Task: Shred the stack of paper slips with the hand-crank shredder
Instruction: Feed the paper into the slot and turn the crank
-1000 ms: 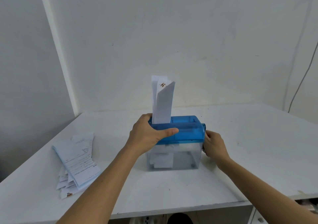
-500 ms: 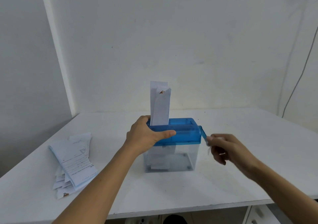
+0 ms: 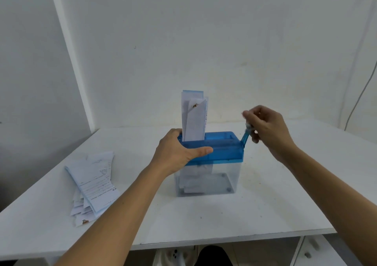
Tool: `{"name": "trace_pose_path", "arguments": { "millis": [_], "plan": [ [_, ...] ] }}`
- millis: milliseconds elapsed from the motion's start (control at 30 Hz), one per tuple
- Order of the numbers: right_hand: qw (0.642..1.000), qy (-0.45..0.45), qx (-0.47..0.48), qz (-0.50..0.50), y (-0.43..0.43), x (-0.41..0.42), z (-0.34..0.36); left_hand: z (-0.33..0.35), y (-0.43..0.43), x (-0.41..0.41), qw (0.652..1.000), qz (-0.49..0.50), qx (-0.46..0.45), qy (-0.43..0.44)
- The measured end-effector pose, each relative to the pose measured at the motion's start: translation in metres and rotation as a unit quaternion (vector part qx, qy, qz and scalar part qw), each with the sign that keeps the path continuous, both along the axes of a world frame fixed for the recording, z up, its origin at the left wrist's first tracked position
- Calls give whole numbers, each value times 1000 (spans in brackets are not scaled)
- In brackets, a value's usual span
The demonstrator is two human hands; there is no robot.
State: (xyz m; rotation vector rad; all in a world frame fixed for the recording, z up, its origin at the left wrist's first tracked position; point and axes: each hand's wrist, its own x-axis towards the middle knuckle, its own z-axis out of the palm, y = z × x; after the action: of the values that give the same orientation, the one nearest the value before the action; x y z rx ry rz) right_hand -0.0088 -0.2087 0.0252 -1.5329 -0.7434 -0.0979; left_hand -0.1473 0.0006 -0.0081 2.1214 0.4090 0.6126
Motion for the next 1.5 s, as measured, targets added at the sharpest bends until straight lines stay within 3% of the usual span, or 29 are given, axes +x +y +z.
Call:
{"name": "trace_pose_path", "arguments": {
  "millis": [133,367,567,1000,1200,1333,1500],
  "plan": [
    [997,-1,21,-78,25,14,1,1,-2,0,1000,-8,-6,-11],
    [987,14,-30,-160,47,29,-14,-1,1,1,1000,-21,-8,-9],
    [966,93,-224,-91,33,24,-69,-1,-1,-2,999,-32,-12,-12],
    [962,161,-206,-79,-9,-31,-97,-5,-2,-1,1000,1,2,-17],
    [947,160,-271,69,-49,-41,-60,-3,1,-1,1000,1,7,3],
    [947,115,-250,163,-63,-40,-21,-1,1,-2,1000,0,10,10],
    [968,64,-210,121,-50,-30,1,0,-1,-3,1000,-8,8,6]
  ]
}}
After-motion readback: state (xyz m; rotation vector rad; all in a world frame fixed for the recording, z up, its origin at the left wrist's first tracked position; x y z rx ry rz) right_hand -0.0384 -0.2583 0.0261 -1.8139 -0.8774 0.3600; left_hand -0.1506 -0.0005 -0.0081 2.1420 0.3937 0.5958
